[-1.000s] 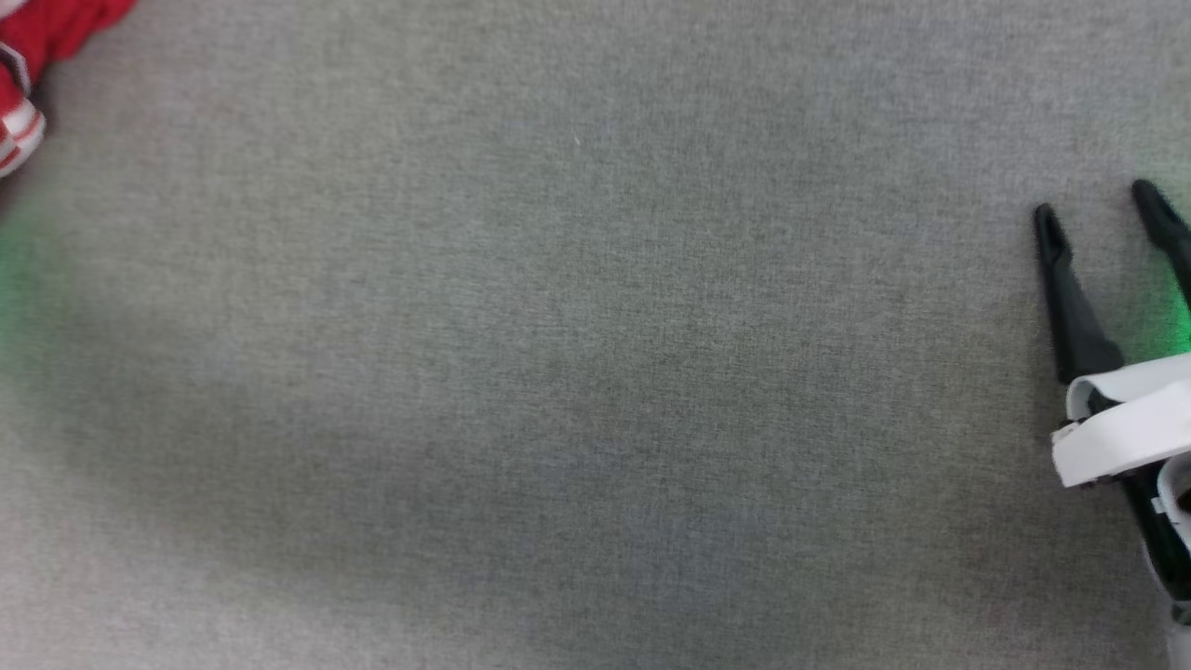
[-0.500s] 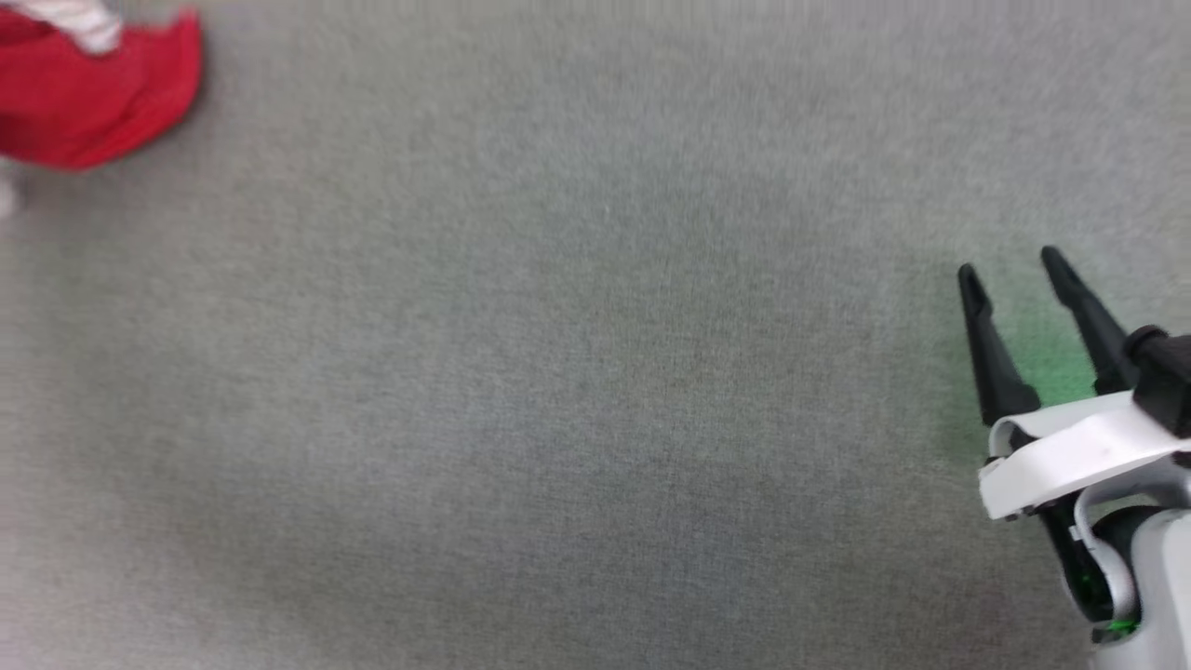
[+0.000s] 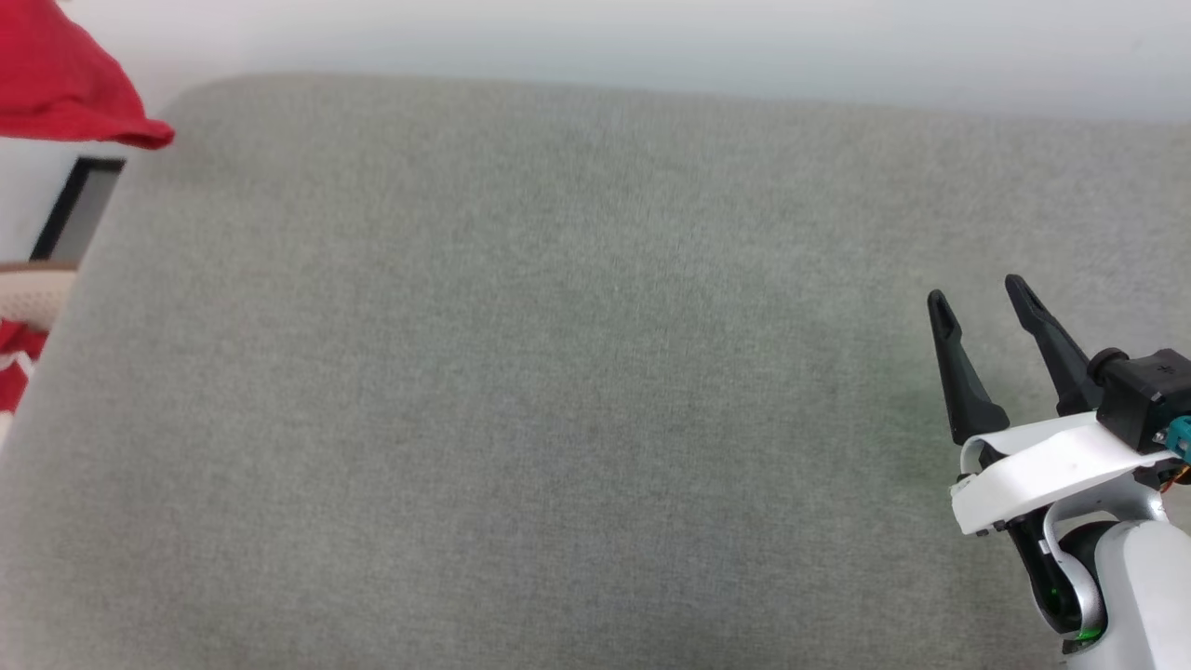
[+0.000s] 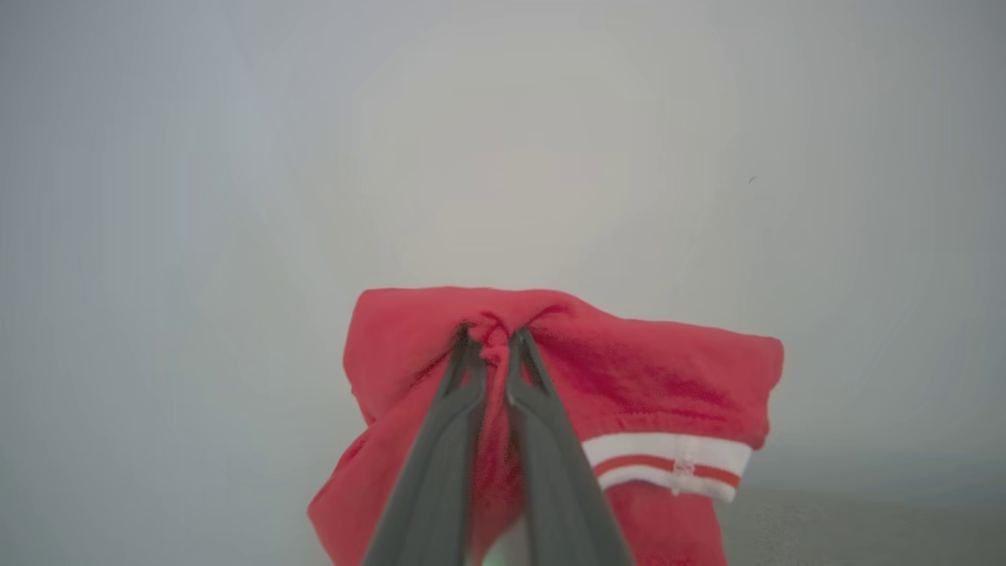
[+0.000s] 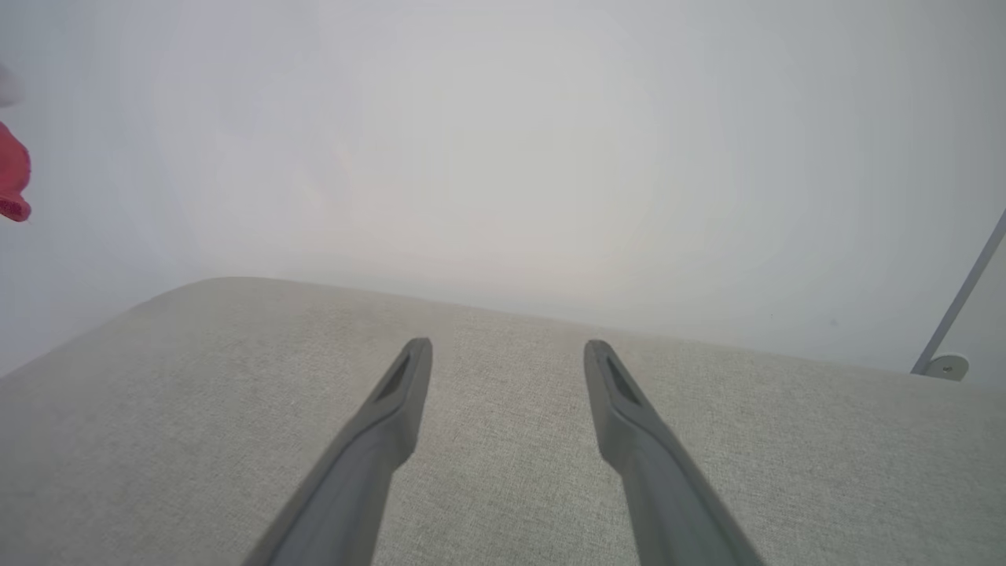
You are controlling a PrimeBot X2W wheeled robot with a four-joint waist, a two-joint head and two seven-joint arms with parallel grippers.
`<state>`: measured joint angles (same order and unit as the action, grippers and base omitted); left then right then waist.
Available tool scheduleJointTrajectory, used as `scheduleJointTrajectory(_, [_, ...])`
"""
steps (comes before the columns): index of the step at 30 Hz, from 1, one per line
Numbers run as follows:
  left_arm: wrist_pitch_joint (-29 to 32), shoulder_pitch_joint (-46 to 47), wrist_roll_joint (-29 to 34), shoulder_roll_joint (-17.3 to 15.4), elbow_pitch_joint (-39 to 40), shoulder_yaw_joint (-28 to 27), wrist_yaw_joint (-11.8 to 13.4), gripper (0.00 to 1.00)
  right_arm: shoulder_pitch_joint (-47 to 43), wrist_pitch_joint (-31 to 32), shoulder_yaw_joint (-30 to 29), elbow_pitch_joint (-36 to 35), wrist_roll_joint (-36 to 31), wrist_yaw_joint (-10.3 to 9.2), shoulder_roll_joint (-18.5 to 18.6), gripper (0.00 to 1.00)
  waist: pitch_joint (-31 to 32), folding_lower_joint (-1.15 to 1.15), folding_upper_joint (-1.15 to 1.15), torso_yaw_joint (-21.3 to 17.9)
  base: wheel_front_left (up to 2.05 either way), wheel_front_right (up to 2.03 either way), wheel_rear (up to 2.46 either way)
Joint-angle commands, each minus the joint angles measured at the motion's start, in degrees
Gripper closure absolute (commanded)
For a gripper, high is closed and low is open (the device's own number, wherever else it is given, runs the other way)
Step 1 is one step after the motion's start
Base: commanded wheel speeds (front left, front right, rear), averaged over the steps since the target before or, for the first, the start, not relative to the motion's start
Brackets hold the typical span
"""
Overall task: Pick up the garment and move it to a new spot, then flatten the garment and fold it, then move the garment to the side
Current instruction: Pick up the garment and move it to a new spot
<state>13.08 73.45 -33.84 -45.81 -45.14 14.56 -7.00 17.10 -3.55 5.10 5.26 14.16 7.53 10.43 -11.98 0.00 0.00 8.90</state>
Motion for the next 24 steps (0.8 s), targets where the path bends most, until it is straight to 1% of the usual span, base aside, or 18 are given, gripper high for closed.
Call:
scheduleJointTrajectory(1, [0.08,-0.7,-0.13,-0.39,0.45,-0.02,0.35,1.0,0.27,-0.29,0.09,0.12,0.6,-0.08,0.09,0.0,2.02,0.0,0.0,-0.53,0.0,0.0,0.0])
scheduleJointTrajectory(5, [3.75,-2.89,-1.58,-1.02,6.91,-0.36,1.23,1.0,0.88,-0.77,0.11,0.76,0.94,-0.08,0.31,0.0,3.29,0.0,0.0,-1.69,0.0,0.0,0.0])
scheduleJointTrajectory(12, [10.84,-8.65,-4.84,-0.98,20.71,-0.97,4.52,1.0,0.32,-1.5,-2.03,1.4,1.03,-0.08,0.94,0.0,4.8,0.0,0.0,-4.85,0.0,0.0,0.0])
scheduleJointTrajectory(19, [17.48,-14.39,-7.62,-0.44,34.75,-0.96,9.12,1.0,0.09,-1.69,-4.58,0.95,0.5,-0.08,1.48,0.0,4.92,0.0,0.0,-9.57,0.0,0.0,0.0])
scheduleJointTrajectory(22, [19.52,-16.2,-8.96,0.92,40.27,-0.74,11.16,1.0,0.1,-1.93,-5.99,0.82,0.09,-0.08,1.4,0.0,4.6,0.0,0.0,-11.75,0.0,0.0,0.0])
scheduleJointTrajectory(24, [20.88,-17.38,-8.44,1.29,43.89,0.42,12.14,1.0,0.18,-2.05,-6.66,0.83,-0.2,-0.08,1.27,0.0,4.25,0.0,0.0,-13.14,0.0,0.0,0.0])
